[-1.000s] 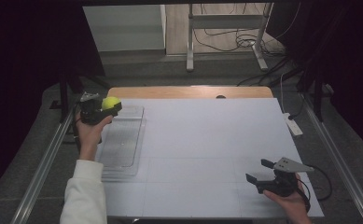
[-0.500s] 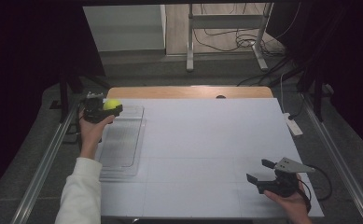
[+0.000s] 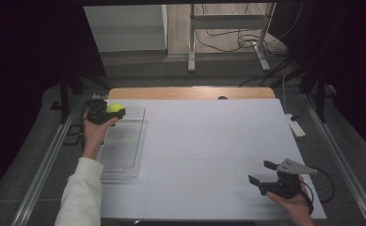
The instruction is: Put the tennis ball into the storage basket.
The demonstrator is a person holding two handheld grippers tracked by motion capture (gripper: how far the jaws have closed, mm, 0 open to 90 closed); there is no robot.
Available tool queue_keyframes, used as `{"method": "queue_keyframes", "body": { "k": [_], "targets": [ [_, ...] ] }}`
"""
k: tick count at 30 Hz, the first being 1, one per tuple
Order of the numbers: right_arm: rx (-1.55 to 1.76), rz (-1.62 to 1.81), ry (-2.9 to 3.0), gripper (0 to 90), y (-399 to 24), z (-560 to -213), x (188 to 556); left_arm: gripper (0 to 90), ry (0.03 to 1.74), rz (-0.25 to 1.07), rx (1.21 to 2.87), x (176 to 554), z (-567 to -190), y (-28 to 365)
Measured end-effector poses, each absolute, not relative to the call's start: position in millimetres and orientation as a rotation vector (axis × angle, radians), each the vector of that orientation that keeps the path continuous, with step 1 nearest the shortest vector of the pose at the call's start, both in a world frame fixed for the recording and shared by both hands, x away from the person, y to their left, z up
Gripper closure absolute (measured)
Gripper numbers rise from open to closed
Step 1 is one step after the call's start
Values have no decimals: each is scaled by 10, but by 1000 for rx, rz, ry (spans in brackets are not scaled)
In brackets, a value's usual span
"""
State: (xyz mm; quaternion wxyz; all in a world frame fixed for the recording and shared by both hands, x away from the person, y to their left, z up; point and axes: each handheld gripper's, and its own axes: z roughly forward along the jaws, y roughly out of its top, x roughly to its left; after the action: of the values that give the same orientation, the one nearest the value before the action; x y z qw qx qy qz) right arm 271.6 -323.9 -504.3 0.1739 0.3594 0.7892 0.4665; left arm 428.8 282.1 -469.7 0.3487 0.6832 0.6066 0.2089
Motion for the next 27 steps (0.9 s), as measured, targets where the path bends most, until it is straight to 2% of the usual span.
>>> {"method": "queue_keyframes", "body": {
  "k": [27],
  "targets": [
    [1025,1325,2237,126,-3241,-5045,2717,266,1614,517,1858,4340,-4810,2828]
  ]
}}
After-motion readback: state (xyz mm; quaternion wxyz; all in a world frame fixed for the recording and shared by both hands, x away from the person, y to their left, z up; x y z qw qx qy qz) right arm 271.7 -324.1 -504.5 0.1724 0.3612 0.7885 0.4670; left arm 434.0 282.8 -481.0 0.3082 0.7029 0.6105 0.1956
